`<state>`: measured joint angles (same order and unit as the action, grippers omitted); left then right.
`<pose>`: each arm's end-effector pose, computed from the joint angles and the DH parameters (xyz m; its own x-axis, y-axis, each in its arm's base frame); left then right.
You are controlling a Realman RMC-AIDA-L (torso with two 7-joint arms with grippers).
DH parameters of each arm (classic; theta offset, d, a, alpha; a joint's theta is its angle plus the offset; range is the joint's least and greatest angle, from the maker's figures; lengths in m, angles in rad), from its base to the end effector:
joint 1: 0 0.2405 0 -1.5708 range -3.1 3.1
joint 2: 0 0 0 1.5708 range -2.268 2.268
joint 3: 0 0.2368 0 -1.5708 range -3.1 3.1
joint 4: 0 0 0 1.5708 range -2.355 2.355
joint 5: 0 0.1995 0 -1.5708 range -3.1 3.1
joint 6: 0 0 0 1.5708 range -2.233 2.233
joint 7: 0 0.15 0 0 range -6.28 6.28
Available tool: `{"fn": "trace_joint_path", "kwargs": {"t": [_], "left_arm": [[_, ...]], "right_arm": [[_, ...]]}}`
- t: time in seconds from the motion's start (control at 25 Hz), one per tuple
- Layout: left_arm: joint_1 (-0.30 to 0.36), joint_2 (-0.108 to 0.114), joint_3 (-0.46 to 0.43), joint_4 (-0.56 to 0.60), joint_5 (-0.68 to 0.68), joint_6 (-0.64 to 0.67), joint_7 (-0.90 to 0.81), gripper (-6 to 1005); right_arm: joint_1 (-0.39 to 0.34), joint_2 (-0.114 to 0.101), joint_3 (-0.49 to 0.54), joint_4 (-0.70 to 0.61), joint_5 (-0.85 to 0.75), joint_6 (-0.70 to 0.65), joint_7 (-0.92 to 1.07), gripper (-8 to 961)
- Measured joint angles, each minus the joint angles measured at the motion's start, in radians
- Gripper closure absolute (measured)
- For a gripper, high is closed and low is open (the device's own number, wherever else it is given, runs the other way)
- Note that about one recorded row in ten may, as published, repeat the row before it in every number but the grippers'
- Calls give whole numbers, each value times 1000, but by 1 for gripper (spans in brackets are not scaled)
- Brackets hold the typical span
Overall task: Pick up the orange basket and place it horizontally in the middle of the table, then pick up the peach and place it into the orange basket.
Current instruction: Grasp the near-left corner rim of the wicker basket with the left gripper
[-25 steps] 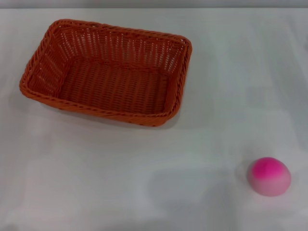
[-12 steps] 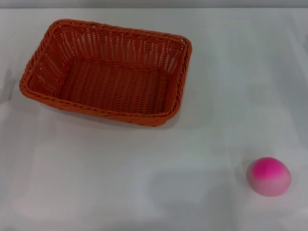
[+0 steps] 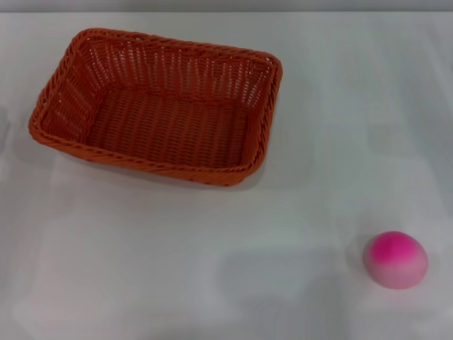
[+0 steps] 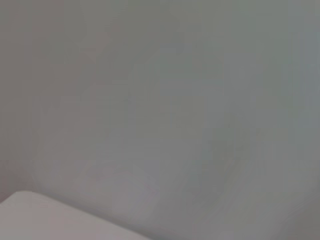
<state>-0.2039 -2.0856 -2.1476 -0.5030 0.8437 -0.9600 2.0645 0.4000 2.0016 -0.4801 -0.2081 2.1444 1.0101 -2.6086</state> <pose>-0.3538 0.3033 0.0524 0.3867 0.1758 0.9053 0.9213 -0.1164 -0.3710 0.3793 0.3259 0.0895 0.6888 -0.0695 -0.7216 -0.7212 0.0361 -0.6918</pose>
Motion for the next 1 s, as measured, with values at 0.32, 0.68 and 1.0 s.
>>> {"fn": "trace_joint_path", "kwargs": {"t": [0.32,0.68,1.0], "left_arm": [[90,1,135,-244,64,131,-129,422],[145,1,170,-524,402,237,-539,455],[137,5,150,-745,914,211,-1111,455]], "right_arm": [[-7,0,-2,-10,0,-1,2,96],[-9,0,-9,-13,0,-14,7,96],[-7,0,-19,-33,0,-38,18,96]]}}
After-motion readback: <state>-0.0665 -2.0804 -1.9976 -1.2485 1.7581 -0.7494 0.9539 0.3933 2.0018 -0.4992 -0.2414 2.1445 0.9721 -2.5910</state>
